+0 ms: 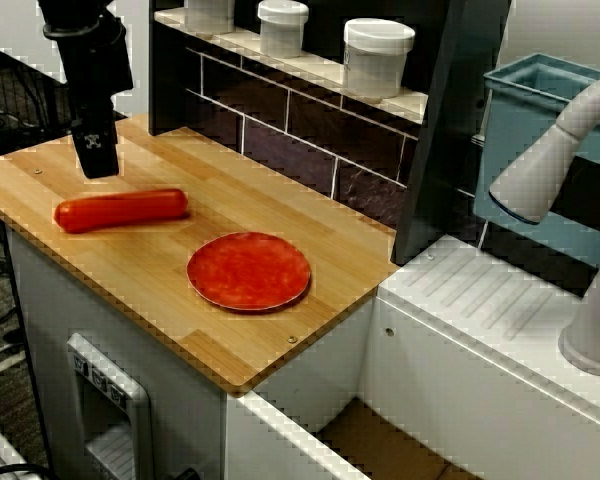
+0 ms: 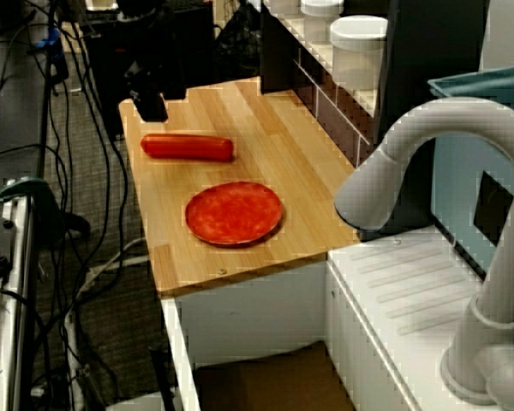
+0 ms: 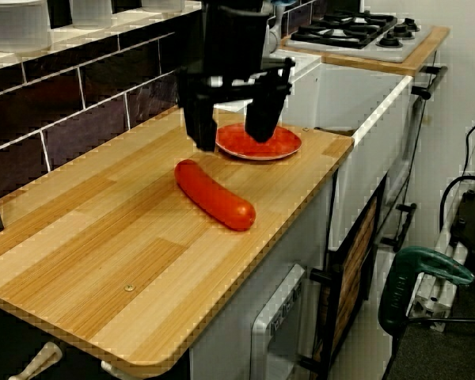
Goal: Put the object on the plate
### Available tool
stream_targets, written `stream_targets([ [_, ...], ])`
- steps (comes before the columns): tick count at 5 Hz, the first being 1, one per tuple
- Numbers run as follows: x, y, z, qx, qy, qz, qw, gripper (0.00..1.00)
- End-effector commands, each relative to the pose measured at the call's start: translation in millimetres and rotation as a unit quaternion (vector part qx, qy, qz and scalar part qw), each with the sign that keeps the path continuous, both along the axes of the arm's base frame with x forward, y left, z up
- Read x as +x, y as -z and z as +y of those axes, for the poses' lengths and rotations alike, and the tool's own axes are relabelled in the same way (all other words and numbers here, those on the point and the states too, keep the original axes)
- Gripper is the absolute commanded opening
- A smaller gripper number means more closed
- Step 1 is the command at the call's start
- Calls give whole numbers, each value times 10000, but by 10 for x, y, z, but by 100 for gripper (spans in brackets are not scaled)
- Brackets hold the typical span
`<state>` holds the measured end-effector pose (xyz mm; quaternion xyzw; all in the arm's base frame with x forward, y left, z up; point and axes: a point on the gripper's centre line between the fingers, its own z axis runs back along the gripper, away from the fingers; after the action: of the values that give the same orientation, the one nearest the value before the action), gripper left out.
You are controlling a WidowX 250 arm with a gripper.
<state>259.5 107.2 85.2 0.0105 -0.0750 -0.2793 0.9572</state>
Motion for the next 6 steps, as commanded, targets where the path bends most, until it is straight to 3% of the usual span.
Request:
stream_targets([
  [1,77,141,10,128,-385,44,9992,100],
  [6,32,413,-106,297,-490,85,9983,100],
])
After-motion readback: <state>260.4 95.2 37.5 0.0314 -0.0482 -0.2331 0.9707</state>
